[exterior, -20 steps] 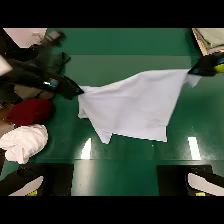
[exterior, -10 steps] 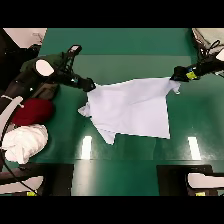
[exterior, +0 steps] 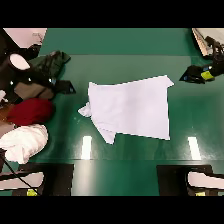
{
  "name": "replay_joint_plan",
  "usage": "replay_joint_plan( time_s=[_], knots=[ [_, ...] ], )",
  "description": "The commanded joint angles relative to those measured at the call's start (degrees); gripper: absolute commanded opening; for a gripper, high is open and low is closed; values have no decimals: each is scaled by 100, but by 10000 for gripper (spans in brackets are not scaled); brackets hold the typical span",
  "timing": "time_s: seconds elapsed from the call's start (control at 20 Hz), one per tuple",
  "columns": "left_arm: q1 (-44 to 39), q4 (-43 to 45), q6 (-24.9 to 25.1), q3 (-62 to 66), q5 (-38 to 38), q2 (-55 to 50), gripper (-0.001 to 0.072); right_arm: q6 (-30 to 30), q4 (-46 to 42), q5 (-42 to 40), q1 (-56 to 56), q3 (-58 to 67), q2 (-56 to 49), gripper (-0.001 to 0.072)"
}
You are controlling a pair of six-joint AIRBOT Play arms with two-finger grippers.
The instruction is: Fold the shirts.
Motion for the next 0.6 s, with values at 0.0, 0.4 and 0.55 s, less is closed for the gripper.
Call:
replay_joint_plan(
  time_s=[0.0,0.4,0.55],
  knots=[
    [24,-605,485,-1082,396,-4,580,-111,7,63,-125,-778,566,405],
    [-608,-726,374,-1473,1102,-341,480,-109,-2,-107,-125,-1987,1351,405],
    [-601,-721,103,-1475,1023,-341,272,-111,-13,-101,-153,-2074,1545,405]
  ],
)
